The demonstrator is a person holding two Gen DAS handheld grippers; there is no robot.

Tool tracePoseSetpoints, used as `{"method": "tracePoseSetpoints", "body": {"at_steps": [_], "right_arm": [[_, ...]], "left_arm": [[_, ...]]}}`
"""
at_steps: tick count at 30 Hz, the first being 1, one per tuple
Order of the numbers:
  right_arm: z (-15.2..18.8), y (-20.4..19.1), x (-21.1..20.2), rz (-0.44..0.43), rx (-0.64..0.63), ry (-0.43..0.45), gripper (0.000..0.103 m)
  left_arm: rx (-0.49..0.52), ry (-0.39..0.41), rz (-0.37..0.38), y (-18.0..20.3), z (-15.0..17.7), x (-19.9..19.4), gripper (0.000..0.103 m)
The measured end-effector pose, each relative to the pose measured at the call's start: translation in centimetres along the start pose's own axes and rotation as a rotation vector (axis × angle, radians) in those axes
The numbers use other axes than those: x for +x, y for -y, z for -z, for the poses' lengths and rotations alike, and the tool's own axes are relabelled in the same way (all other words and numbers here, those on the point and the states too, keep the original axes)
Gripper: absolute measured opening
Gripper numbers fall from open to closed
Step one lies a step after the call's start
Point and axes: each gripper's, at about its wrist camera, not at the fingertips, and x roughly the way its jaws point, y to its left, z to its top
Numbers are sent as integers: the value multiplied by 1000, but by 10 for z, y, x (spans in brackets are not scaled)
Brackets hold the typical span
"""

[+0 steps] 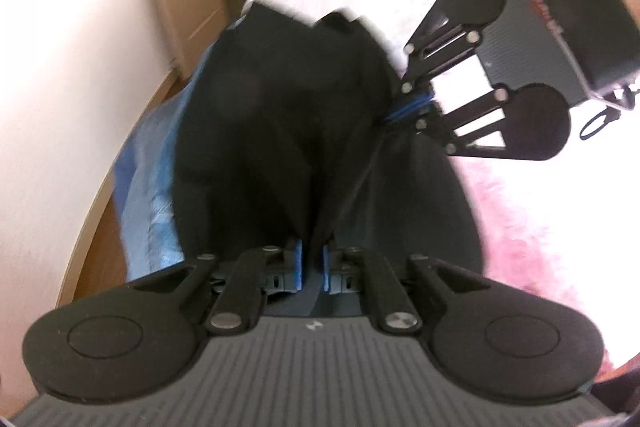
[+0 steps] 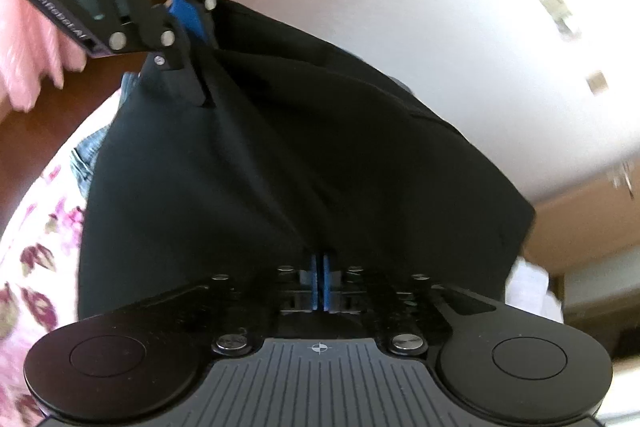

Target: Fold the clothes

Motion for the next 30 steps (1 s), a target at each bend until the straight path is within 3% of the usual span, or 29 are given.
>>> {"method": "tracePoseSetpoints", "body": {"at_steps": [4,8,12,17,20,24,27,30], "right_arm": [[37,-2,-48,37,88,-23,0],[97,-13,-107,98,186,-76,0],[135,-35,-169,172,296,-155,0],[244,-102,-258,211,440,-255,0],[312,-154,-305,203,545,-321,0],[400,-229,-343,139,725,-432,0],[440,-278,-346,83,851,-519,0],[456,-296,-352,85,895,-547,2]], "left_arm": [[130,52,91,46,-26,-15,5],[247,98,179,114,-61,-20,5],[355,115,269,207,-81,-18,5],[465,87,392,354,-86,1,5],[506,13,489,451,-72,22,6],[499,-157,596,547,-21,60,12],[460,-265,611,570,8,81,16],[292,-333,507,542,27,97,33]]}}
